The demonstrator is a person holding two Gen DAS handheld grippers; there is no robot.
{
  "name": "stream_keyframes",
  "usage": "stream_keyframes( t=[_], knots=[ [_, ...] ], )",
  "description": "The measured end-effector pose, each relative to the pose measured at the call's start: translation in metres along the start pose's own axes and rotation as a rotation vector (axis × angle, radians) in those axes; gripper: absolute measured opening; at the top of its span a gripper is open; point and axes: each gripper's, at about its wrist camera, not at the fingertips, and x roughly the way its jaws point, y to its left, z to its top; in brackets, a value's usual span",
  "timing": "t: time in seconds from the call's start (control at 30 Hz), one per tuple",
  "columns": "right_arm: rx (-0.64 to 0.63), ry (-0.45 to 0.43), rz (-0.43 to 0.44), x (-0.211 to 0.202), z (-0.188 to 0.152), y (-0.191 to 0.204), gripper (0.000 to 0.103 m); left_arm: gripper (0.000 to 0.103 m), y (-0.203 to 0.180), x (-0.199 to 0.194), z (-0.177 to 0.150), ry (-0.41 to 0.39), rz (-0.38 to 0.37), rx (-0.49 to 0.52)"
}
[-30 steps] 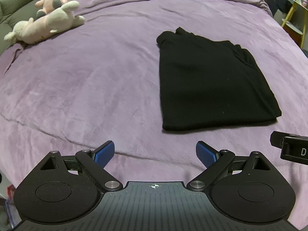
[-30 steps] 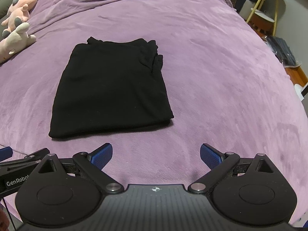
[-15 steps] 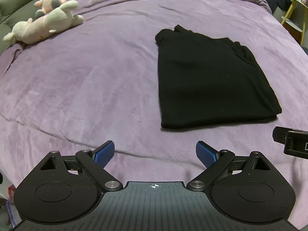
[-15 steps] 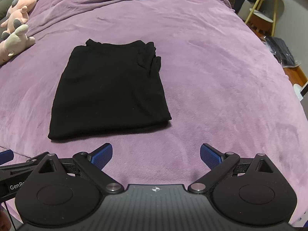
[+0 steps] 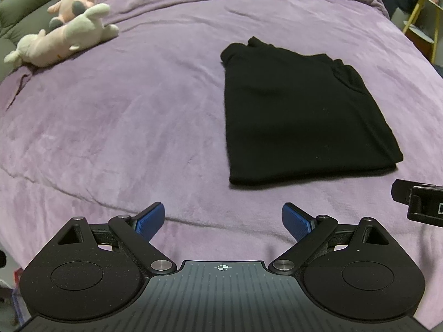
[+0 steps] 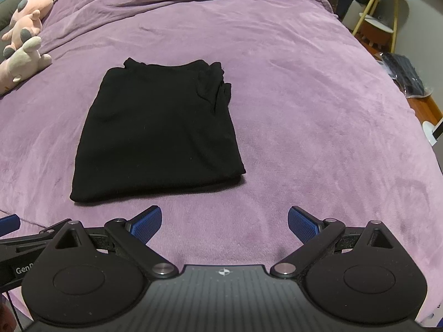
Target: Fold small clothes
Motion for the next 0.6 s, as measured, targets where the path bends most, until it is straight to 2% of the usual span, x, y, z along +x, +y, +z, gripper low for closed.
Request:
stream_keyframes(
  t=[0.6],
  knots=[
    [-0.007,-0.001,-0.001,-0.003,0.0001,0.0009,0.098,0.096,-0.0012,-0.0026,0.0009,-0.007,0.006,0.008]
  ],
)
